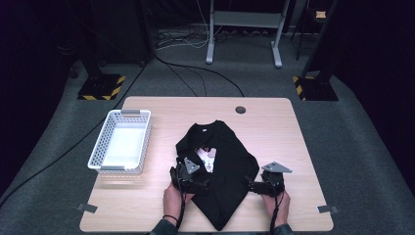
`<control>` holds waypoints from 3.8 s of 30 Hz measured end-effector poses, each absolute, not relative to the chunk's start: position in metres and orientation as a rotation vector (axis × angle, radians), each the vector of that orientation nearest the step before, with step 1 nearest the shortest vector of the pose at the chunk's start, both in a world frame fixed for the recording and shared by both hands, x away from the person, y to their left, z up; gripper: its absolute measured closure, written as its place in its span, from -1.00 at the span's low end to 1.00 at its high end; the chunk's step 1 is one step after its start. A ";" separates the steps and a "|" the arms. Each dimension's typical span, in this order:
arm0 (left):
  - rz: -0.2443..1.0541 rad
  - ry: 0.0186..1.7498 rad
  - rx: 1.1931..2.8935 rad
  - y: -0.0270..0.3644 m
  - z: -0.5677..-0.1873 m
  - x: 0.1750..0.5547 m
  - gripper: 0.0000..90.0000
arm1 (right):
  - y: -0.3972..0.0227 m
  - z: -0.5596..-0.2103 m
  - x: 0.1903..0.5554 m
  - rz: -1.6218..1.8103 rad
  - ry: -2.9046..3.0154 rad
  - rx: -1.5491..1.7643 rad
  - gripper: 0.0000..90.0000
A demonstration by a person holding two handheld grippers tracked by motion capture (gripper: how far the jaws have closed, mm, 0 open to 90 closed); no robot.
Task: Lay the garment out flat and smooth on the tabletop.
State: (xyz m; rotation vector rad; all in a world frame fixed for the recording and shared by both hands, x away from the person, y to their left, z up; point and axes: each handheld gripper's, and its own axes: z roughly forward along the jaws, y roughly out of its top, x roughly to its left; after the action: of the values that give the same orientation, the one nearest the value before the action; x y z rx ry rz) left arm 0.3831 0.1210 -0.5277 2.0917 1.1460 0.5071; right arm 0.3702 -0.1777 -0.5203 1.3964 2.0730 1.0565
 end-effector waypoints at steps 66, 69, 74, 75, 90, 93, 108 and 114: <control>0.500 1.153 2.090 0.122 -0.528 0.385 -1.00 | -0.140 -0.499 0.297 1.095 2.190 1.281 0.81; 0.501 1.153 2.090 0.122 -0.528 0.385 -0.99 | -0.143 -0.499 0.294 1.092 2.190 1.288 0.81; 0.502 1.152 2.091 0.122 -0.528 0.384 -0.99 | -0.148 -0.499 0.290 1.069 2.193 1.288 0.81; 0.502 1.153 2.090 0.122 -0.528 0.384 -1.00 | -0.150 -0.498 0.289 1.067 2.192 1.292 0.81; 0.501 1.153 2.090 0.122 -0.528 0.384 -0.99 | -0.173 -0.490 0.270 1.052 2.199 1.314 0.71; 0.500 1.154 2.090 0.122 -0.528 0.384 -0.99 | -0.181 -0.483 0.266 1.087 2.195 1.314 0.54; 0.496 1.147 2.091 0.122 -0.528 0.386 -1.00 | -0.208 -0.506 0.313 1.025 2.154 1.359 -0.51; 0.486 1.121 2.104 0.125 -0.528 0.391 -1.00 | -0.211 -0.525 0.361 0.966 2.117 1.381 -0.63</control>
State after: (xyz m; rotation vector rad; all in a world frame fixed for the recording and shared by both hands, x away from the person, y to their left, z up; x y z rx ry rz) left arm 0.3906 0.1247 -0.5277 2.1040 1.1210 0.4858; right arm 0.3608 -0.2109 -0.5250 1.3808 2.1171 0.9661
